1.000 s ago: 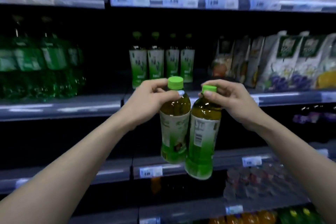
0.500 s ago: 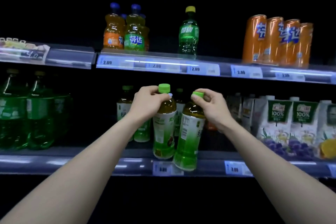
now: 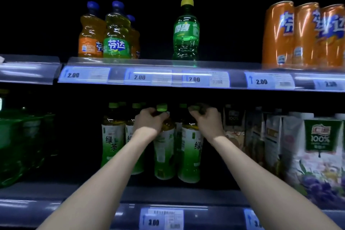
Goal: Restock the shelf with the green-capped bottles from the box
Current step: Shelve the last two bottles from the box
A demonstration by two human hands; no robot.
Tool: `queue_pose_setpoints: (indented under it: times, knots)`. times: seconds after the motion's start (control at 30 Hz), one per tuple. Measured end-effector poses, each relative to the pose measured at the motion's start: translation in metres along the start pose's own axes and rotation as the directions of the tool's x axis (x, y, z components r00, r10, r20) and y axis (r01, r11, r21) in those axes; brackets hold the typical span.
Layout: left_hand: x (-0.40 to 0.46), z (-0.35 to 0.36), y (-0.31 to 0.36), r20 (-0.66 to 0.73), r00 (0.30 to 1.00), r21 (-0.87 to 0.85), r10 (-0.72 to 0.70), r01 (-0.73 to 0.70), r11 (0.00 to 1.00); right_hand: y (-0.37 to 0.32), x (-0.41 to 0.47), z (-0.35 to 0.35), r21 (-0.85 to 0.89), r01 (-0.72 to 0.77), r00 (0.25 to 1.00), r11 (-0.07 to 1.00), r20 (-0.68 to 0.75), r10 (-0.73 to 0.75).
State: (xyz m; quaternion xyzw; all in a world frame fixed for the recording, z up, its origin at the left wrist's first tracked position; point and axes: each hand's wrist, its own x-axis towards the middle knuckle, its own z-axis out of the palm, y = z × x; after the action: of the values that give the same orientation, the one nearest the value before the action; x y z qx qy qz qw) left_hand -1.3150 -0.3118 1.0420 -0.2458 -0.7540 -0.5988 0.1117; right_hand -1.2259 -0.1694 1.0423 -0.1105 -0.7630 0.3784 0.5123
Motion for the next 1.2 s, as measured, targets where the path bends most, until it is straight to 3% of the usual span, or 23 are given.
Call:
queue_pose_setpoints:
  times: [0.1, 0.17, 0.23, 0.37, 0.47, 0.57, 0.63, 0.8, 0.87, 1.03, 1.2]
  knots:
    - [0.006, 0.002, -0.002, 0.200, 0.979, -0.086, -0.044, 0.062, 0.994, 0.004, 0.003, 0.002, 0.053, -0.006, 0.997, 0.999, 0.083, 0.002]
    - [0.006, -0.002, -0.007, 0.398, 0.914, -0.138, -0.073, 0.139, 0.981, 0.006, 0.002, 0.000, 0.094, -0.001, 0.989, 0.996, 0.146, -0.013]
    - [0.010, -0.007, -0.015, 0.465, 0.885, -0.051, -0.033, 0.064, 0.997, 0.016, -0.003, -0.005, 0.191, -0.077, 0.970, 0.979, 0.241, 0.030]
    - [0.008, -0.005, -0.016, 0.311, 0.946, 0.165, 0.090, -0.147, 0.975, 0.041, -0.013, -0.020, 0.257, -0.273, 0.872, 0.927, 0.473, 0.125]
    - [0.001, 0.006, -0.011, 0.183, 0.977, 0.386, 0.111, -0.175, 0.906, 0.044, -0.014, -0.016, 0.218, -0.197, 0.930, 0.956, 0.350, 0.112]
    - [0.001, 0.003, -0.008, 0.284, 0.958, 0.159, 0.027, -0.076, 0.984, 0.041, -0.017, -0.003, 0.175, -0.079, 0.972, 0.981, 0.230, 0.038]
    - [0.004, -0.006, -0.007, 0.336, 0.941, 0.096, 0.040, -0.077, 0.992, 0.042, -0.019, 0.000, 0.144, -0.066, 0.973, 0.987, 0.229, 0.032]
    - [0.002, -0.005, -0.007, 0.134, 0.981, 0.307, 0.142, -0.177, 0.935, 0.050, -0.019, -0.007, 0.256, -0.181, 0.928, 0.949, 0.363, 0.079]
    - [0.001, 0.001, -0.007, 0.081, 0.984, 0.332, 0.159, -0.177, 0.927, 0.053, -0.018, -0.006, 0.253, -0.157, 0.936, 0.955, 0.347, 0.062]
    - [0.009, 0.000, -0.002, 0.193, 0.974, 0.393, 0.115, -0.185, 0.901, 0.050, -0.023, 0.015, 0.173, -0.068, 0.969, 0.983, 0.246, 0.023]
    - [0.014, -0.003, -0.005, 0.213, 0.966, 0.450, 0.144, -0.228, 0.863, 0.057, -0.024, 0.016, 0.230, -0.129, 0.936, 0.965, 0.350, 0.042]
